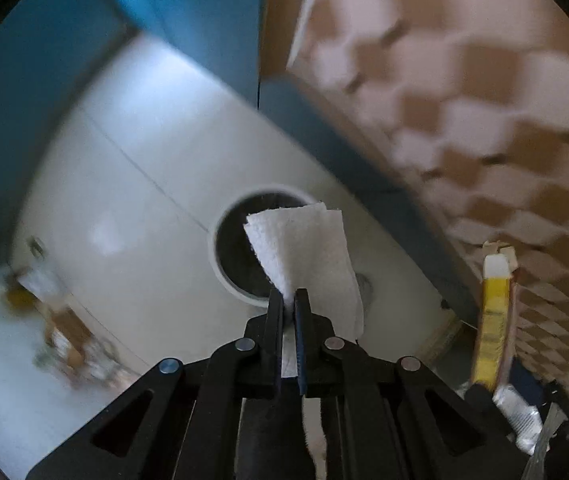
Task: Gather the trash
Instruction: 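Carry tissue and box to the white bin and release both, then move both tools back up to the counter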
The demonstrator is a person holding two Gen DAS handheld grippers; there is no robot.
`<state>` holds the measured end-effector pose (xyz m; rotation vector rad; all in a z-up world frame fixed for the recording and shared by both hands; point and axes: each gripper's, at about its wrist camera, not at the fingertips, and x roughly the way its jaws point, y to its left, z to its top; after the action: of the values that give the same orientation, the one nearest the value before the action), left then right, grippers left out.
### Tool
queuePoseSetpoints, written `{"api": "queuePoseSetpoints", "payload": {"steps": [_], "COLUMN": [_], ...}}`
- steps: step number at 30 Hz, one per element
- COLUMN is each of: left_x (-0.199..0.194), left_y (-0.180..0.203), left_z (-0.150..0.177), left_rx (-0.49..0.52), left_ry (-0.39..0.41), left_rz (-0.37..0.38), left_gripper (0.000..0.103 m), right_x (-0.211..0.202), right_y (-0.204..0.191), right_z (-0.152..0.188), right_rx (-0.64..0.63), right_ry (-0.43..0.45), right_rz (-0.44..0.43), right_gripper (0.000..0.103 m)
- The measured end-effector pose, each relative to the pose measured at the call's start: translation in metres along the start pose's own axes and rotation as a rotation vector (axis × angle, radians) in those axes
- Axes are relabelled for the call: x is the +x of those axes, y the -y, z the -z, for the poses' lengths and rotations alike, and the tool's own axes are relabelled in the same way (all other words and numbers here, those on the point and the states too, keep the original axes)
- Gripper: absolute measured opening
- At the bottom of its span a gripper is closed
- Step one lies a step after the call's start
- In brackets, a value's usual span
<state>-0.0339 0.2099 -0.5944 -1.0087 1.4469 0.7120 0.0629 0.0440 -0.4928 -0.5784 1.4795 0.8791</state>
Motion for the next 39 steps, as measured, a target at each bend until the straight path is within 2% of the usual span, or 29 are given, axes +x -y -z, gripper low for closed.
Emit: {"api": "queuePoseSetpoints", "payload": {"steps": [3,6,10,13,15,16,17,19,20,21,26,30,39], "left_x": [0.075,0.141,0.204,0.237,0.244,0.242,0.241,0.234,0.229,0.224,0.182,0.133,0.021], "left_y": [-0.026,-0.04,-0.058,-0.079,-0.089,-0.094,-0.097,-0.104,-0.105,-0.105,-0.101,-0.092,-0.07], "left_z": [-0.006,-0.011,-0.011,-0.009,-0.008,-0.008,-0.006,0.001,0.006,0.01,0.03,0.048,0.065], "left_rx": [-0.041,-0.06,-0.095,-0.123,-0.138,-0.145,-0.149,-0.149,-0.148,-0.145,-0.123,-0.118,-0.134], "left_ry": [-0.077,-0.125,-0.167,-0.183,-0.168,-0.159,-0.145,-0.116,-0.111,-0.103,-0.015,0.054,0.126], "left_rz": [0.042,0.032,0.051,0.051,0.039,0.03,0.016,-0.014,-0.038,-0.056,-0.165,-0.213,-0.197], "left_gripper": [0.003,0.004,0.006,0.01,0.034,0.07,0.098,0.101,0.101,0.101,0.101,0.101,0.101], "right_x": [0.075,0.147,0.245,0.301,0.335,0.348,0.361,0.377,0.38,0.38,0.357,0.322,0.193], "right_y": [-0.013,-0.014,-0.011,-0.007,-0.009,-0.01,-0.013,-0.013,-0.009,-0.01,-0.005,-0.011,-0.023], "right_z": [0.008,0.013,0.022,0.022,0.023,0.021,0.022,0.019,0.018,0.018,0.008,0.001,-0.016], "right_rx": [-0.035,-0.02,0.006,0.016,0.013,0.009,-0.006,-0.024,-0.025,-0.031,-0.073,-0.107,-0.146], "right_ry": [-0.048,-0.109,-0.192,-0.246,-0.285,-0.301,-0.319,-0.339,-0.343,-0.341,-0.291,-0.249,-0.162], "right_rz": [-0.005,-0.011,-0.019,-0.035,-0.041,-0.047,-0.044,-0.032,-0.028,-0.019,0.025,0.078,0.13], "right_gripper": [0.06,0.06,0.06,0.061,0.062,0.062,0.063,0.076,0.093,0.098,0.1,0.103,0.103]}}
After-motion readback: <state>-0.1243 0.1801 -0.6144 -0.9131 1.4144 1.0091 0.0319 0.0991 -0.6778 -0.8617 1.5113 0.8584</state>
